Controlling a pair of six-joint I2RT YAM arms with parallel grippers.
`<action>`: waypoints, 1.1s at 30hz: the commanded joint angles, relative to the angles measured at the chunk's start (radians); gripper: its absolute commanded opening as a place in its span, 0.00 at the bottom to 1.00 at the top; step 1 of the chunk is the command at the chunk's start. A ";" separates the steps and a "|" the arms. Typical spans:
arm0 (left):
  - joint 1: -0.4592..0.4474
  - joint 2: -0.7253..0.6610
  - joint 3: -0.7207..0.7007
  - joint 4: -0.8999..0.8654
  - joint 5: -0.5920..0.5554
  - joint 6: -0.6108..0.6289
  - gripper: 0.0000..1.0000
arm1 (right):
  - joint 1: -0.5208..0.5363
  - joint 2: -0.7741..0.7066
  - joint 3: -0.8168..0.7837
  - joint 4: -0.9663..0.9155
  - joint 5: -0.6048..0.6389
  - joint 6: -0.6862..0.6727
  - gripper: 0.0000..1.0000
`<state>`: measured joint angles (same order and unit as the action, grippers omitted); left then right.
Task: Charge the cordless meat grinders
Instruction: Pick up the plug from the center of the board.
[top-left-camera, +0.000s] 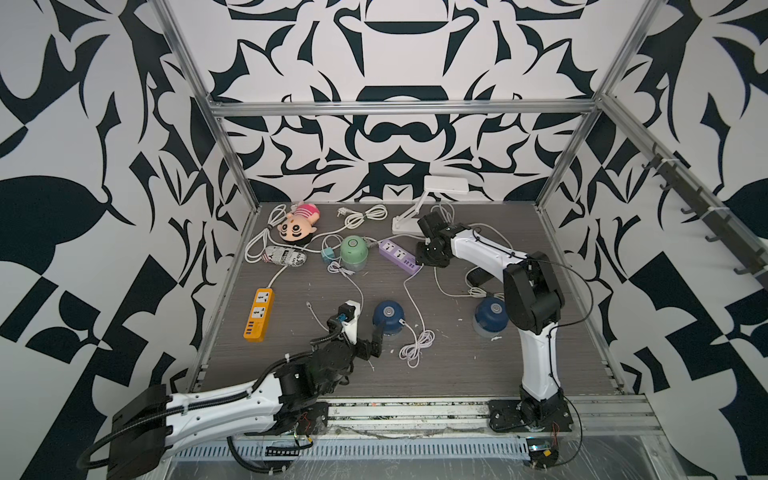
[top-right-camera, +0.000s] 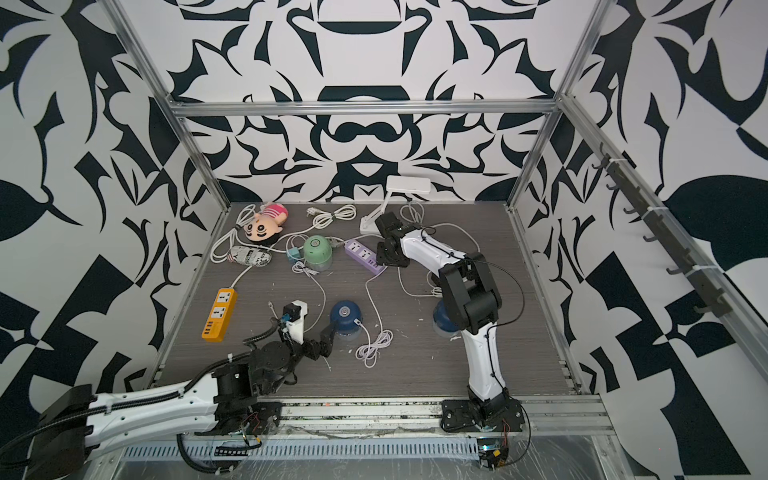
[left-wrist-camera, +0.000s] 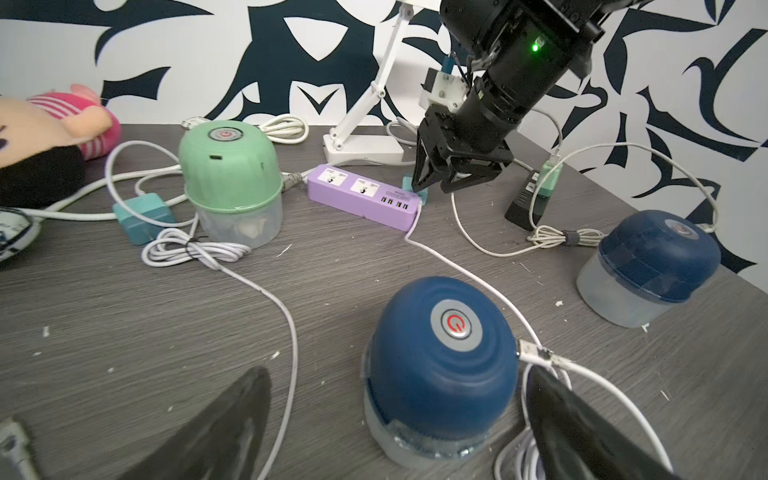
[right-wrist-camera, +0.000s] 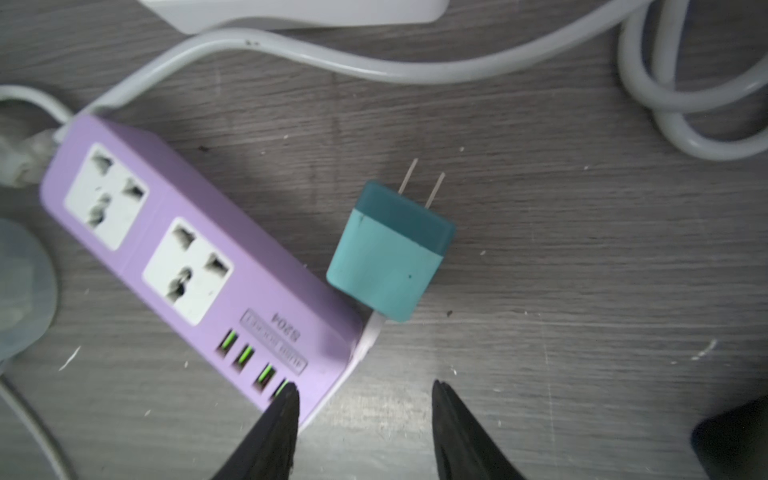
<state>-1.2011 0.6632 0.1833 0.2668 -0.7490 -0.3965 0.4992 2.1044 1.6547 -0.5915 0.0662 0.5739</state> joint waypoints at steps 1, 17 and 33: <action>-0.003 -0.081 0.038 -0.261 -0.032 -0.065 1.00 | 0.003 -0.007 0.060 0.020 0.081 0.072 0.57; -0.003 -0.008 0.073 -0.208 0.024 -0.023 0.99 | 0.002 0.124 0.223 -0.047 0.227 0.230 0.66; -0.003 -0.207 0.044 -0.330 -0.001 -0.052 0.99 | 0.003 0.183 0.221 -0.043 0.244 0.277 0.58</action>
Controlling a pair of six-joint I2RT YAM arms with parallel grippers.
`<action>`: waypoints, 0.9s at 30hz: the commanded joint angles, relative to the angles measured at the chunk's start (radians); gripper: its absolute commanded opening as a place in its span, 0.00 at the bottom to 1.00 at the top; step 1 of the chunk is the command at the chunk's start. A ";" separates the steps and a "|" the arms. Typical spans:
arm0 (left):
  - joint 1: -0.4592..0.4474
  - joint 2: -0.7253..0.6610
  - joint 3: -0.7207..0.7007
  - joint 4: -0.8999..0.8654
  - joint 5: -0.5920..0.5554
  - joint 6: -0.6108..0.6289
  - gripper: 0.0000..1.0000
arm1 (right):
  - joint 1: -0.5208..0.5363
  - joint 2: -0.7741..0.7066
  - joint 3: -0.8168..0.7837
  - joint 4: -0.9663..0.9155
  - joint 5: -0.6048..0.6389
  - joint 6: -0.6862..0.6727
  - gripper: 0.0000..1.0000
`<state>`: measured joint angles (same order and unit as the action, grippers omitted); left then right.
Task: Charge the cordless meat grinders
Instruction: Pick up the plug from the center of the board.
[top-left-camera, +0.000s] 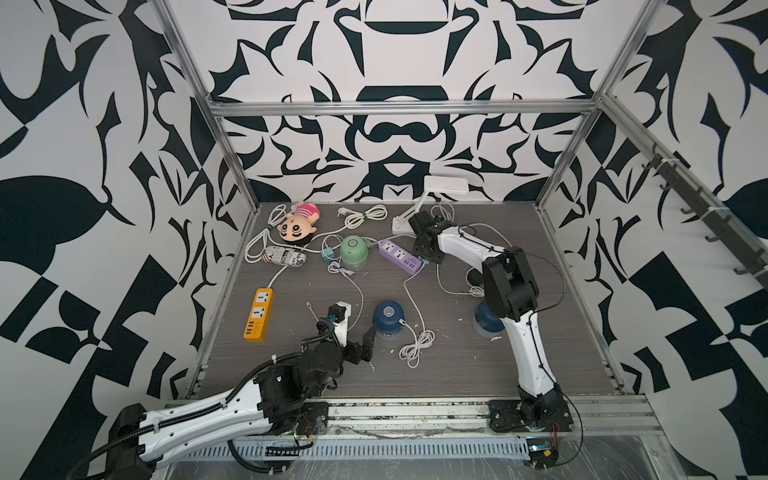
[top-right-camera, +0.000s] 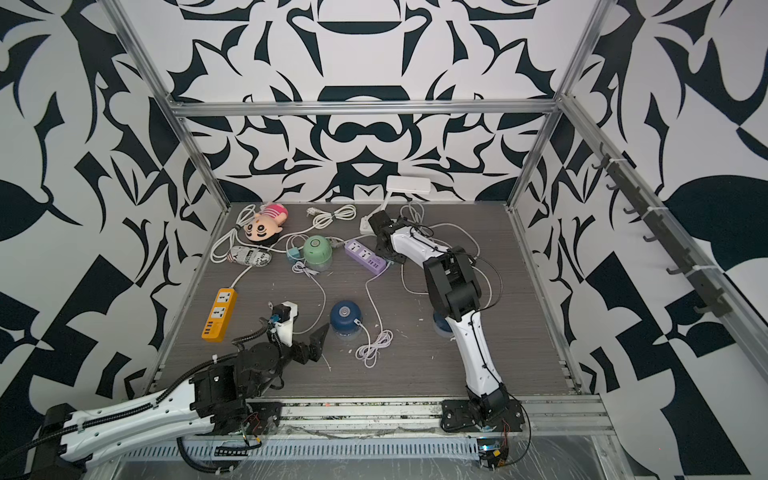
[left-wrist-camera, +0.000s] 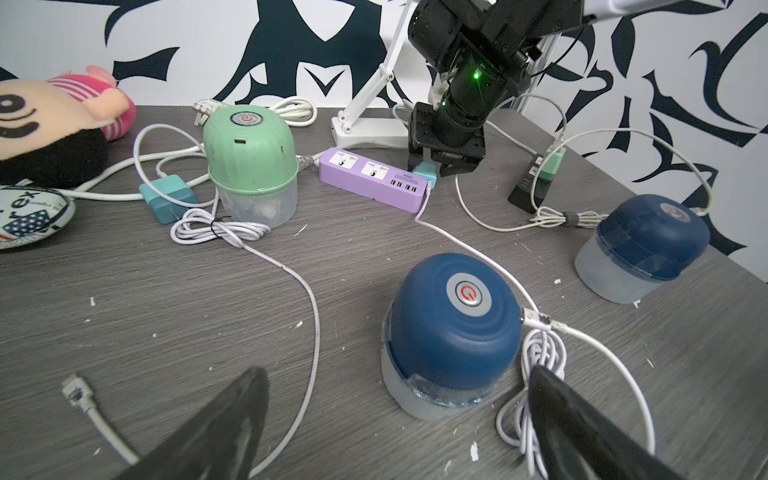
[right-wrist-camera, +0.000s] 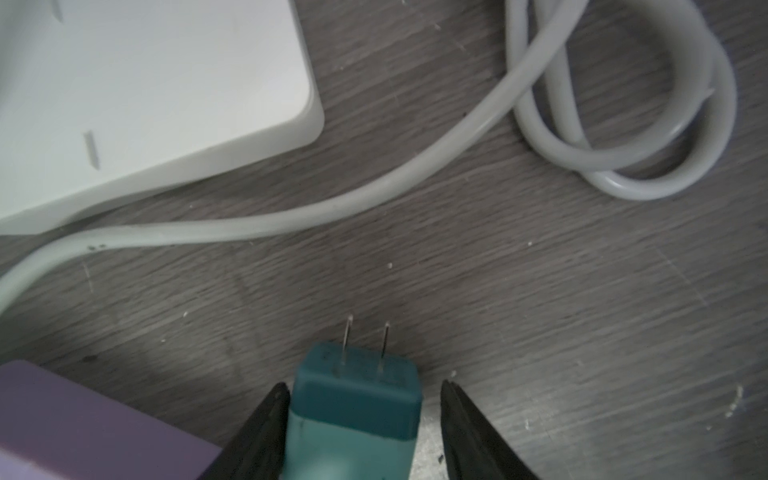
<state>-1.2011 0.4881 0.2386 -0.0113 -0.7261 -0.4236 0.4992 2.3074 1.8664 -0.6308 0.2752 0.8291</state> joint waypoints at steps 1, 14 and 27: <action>-0.003 -0.041 -0.007 -0.059 -0.028 -0.029 0.99 | 0.003 -0.023 0.003 0.002 0.037 0.023 0.56; -0.002 0.001 0.098 -0.070 -0.068 -0.043 0.99 | 0.003 -0.217 -0.213 0.146 -0.007 0.025 0.30; 0.374 0.279 0.240 0.210 0.466 -0.138 0.93 | 0.013 -0.480 -0.454 0.366 -0.228 0.118 0.23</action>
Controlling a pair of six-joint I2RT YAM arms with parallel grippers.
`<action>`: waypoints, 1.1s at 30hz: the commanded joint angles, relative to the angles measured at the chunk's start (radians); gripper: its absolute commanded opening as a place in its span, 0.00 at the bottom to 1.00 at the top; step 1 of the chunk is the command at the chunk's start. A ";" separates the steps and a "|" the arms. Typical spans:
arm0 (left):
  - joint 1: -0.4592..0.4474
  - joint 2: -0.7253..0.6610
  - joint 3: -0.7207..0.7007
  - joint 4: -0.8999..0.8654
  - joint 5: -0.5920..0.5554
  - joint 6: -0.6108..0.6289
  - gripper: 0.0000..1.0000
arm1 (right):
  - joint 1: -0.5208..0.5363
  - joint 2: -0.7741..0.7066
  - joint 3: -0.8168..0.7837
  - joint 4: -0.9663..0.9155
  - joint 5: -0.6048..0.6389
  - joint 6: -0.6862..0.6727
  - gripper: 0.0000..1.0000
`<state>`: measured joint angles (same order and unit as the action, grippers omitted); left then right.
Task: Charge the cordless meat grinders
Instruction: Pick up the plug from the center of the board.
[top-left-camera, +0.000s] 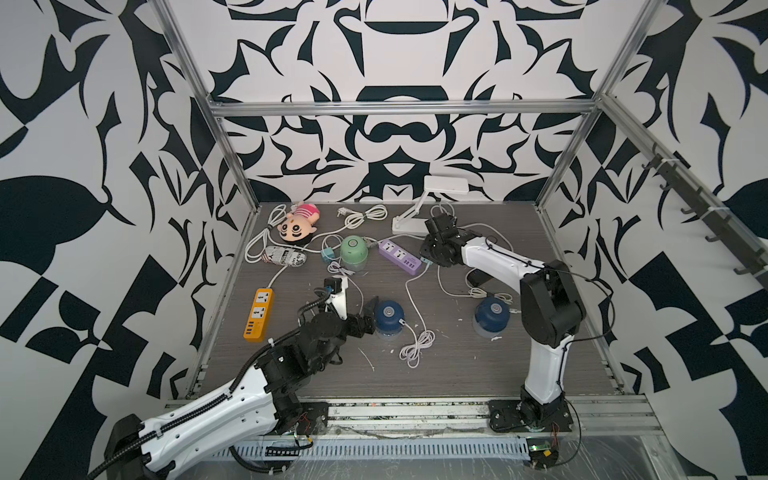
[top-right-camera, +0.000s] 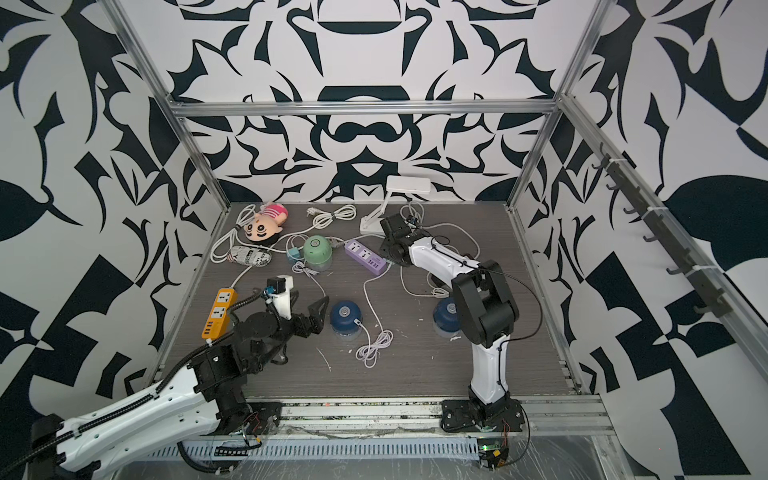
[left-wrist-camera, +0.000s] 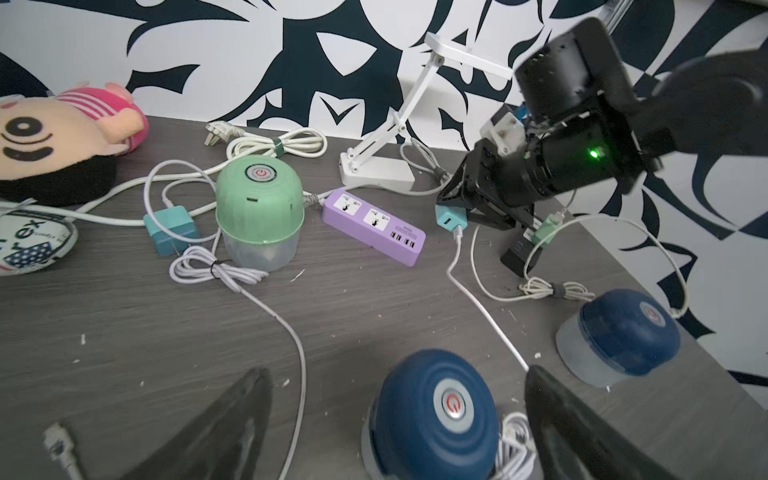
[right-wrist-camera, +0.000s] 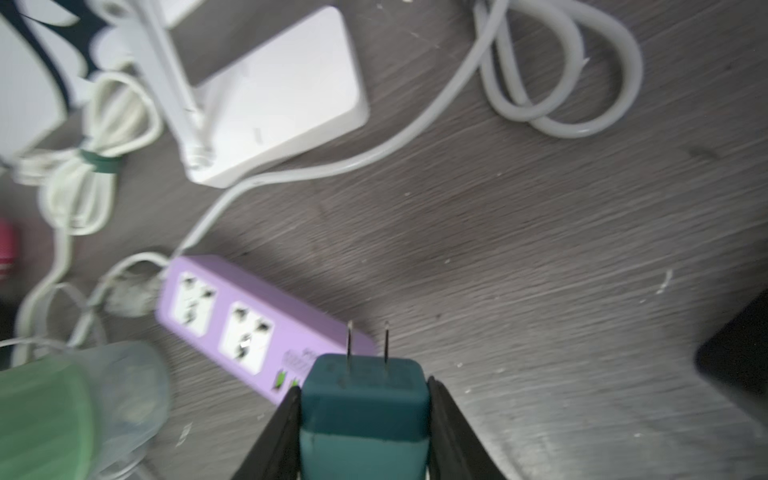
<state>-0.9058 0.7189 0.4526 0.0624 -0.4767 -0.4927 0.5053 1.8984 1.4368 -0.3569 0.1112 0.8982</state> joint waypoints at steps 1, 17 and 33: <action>0.115 0.086 0.037 0.182 0.263 -0.086 0.91 | 0.009 -0.090 -0.034 0.110 -0.076 0.061 0.22; 0.218 0.589 0.218 0.655 0.506 -0.235 0.93 | 0.032 -0.279 -0.185 0.383 -0.216 0.284 0.17; 0.291 0.749 0.281 0.772 0.629 -0.355 0.74 | 0.080 -0.324 -0.240 0.526 -0.248 0.412 0.15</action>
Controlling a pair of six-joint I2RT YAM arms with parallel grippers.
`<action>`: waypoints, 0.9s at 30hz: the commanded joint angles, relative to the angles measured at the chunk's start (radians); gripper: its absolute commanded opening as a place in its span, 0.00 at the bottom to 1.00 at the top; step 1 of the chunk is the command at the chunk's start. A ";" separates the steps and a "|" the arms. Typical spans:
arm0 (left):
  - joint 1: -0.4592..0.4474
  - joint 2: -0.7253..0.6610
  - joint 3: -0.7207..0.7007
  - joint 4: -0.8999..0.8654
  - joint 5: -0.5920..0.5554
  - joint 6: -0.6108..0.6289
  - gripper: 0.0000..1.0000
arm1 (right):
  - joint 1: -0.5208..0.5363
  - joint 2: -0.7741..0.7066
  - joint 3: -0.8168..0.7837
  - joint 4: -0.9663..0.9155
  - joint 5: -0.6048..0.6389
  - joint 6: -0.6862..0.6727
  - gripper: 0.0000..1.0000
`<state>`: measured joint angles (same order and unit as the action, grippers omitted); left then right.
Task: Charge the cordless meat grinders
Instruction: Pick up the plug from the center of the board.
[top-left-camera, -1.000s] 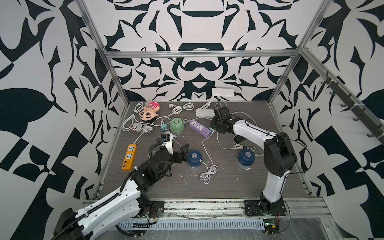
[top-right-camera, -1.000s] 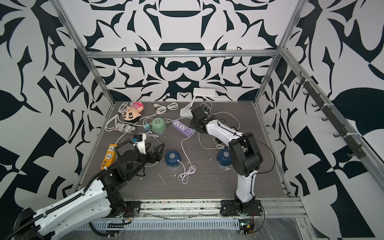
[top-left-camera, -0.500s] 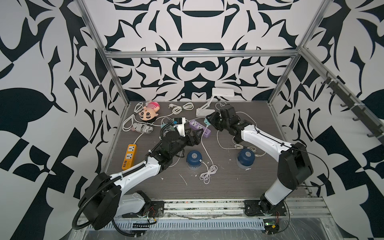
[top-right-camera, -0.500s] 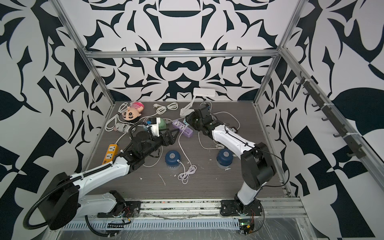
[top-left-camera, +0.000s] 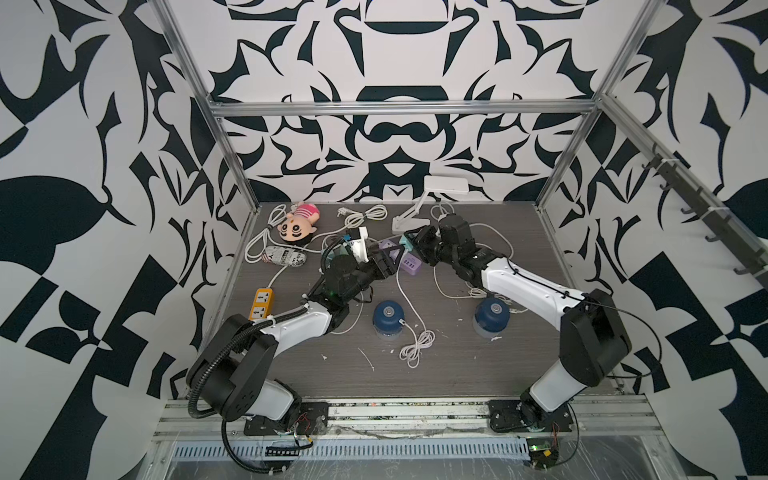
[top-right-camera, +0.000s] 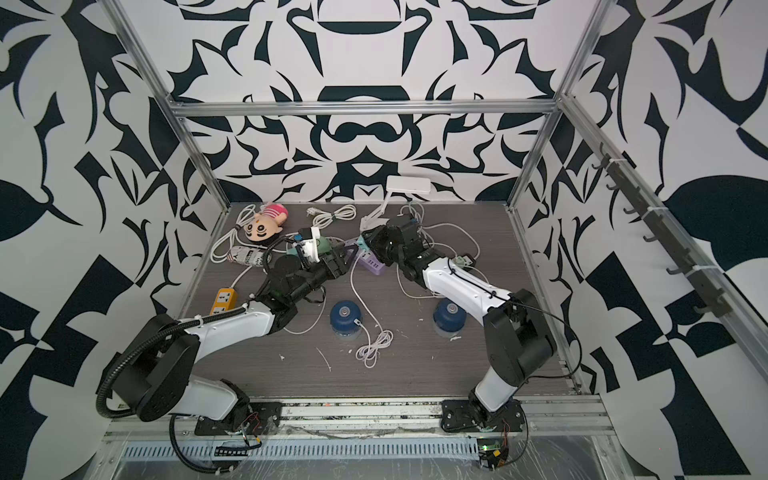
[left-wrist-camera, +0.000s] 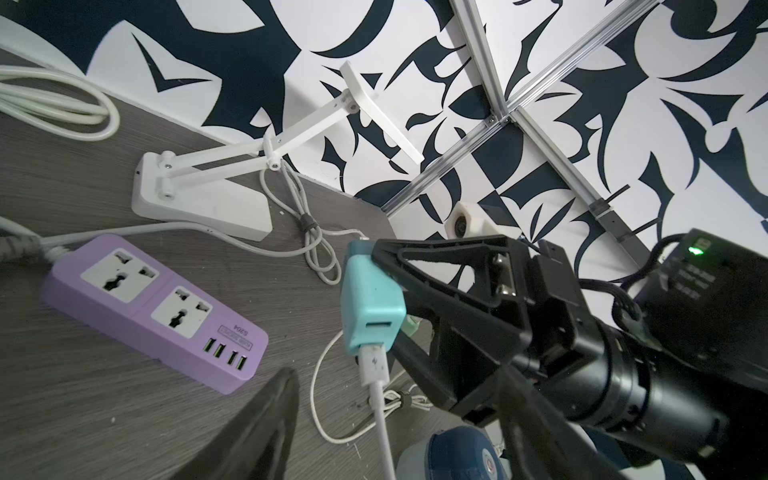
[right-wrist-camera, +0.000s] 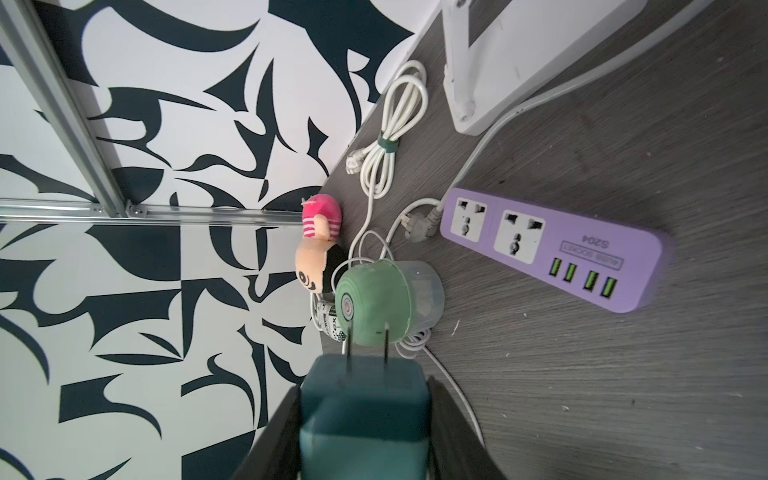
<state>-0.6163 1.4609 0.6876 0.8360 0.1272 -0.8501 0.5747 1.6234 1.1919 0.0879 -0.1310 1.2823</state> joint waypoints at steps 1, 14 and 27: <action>0.001 0.006 0.048 -0.023 0.015 0.009 0.72 | 0.016 -0.049 0.005 0.085 -0.005 0.031 0.15; -0.004 -0.005 0.082 -0.193 -0.070 0.076 0.62 | 0.060 -0.036 0.035 0.094 0.016 0.039 0.14; -0.003 0.048 0.143 -0.167 -0.079 0.026 0.45 | 0.112 -0.029 0.044 0.078 0.099 0.023 0.12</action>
<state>-0.6174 1.4986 0.7925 0.6468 0.0532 -0.8101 0.6716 1.6215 1.1976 0.1333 -0.0582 1.3132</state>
